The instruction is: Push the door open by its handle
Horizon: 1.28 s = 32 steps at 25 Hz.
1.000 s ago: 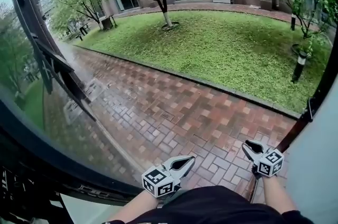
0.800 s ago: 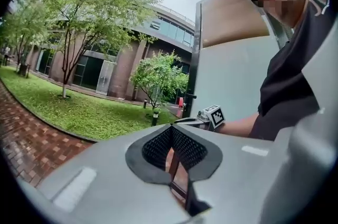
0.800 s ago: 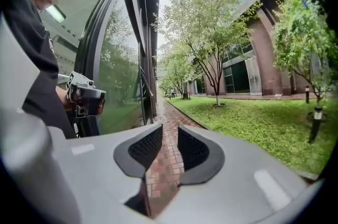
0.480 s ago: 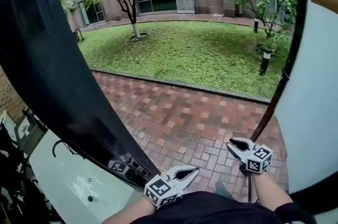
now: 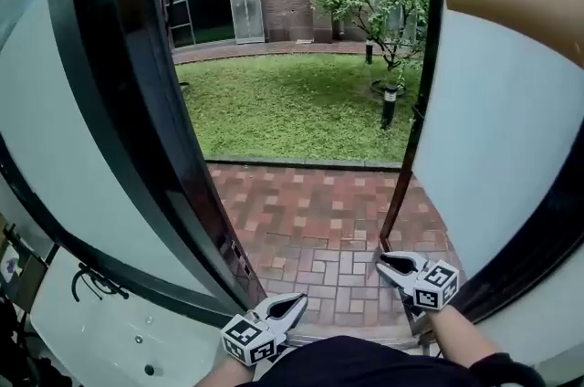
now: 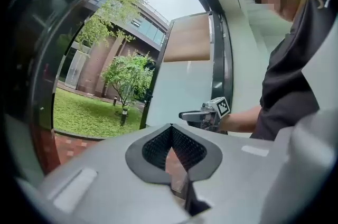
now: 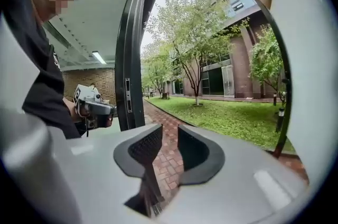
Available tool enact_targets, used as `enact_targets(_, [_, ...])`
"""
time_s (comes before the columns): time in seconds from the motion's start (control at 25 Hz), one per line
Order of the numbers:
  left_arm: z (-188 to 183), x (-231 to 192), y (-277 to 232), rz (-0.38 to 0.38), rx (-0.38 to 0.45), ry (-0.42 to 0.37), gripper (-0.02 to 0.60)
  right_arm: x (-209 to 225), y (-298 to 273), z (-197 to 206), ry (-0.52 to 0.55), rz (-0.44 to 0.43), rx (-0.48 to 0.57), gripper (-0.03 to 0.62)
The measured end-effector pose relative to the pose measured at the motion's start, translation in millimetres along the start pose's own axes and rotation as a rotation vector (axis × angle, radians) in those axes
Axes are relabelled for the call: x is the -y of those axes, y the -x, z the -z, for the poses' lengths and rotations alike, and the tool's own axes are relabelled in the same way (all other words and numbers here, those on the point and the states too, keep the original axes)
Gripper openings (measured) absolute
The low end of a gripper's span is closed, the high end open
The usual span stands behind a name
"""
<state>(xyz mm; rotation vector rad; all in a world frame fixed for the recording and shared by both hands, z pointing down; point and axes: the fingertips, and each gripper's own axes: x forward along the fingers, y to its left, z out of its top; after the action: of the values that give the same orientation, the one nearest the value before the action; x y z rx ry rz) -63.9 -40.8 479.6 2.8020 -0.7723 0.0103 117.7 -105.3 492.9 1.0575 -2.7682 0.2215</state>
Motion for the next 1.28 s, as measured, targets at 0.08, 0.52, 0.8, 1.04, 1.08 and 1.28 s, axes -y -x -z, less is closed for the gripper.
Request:
enact_targets(0.08, [10.2, 9.3, 8.1, 0.005, -0.018, 0.008, 0.000, -15.0, 17.3, 3.0, 0.006, 0.015, 0.011, 0.084])
enact_targets(0.52, [68.4, 135.8, -3.9, 0.037, -0.082, 0.060, 0.000, -80.7, 155.5, 55.3, -0.022, 0.034, 0.062, 0.084])
enact_targets(0.8, [79.1, 221.8, -38.5, 0.145, -0.108, 0.021, 0.000, -92.2, 246.6, 102.2, -0.133, 0.099, 0.047, 0.084])
enact_targets(1.04, [64.5, 199.0, -13.5, 0.142, -0.093, -0.028, 0.000, -107.3, 254.1, 88.6, -0.164, 0.120, 0.147, 0.055])
enact_targets(1.08, [63.8, 195.2, -6.3, 0.140, -0.099, -0.038, 0.000, -110.9, 254.7, 88.7, -0.183, 0.129, 0.165, 0.009])
enact_targets(1.28, [56.7, 164.9, 11.3, 0.137, -0.047, -0.056, 0.000, -113.7, 245.7, 81.5, -0.139, 0.181, 0.155, 0.002])
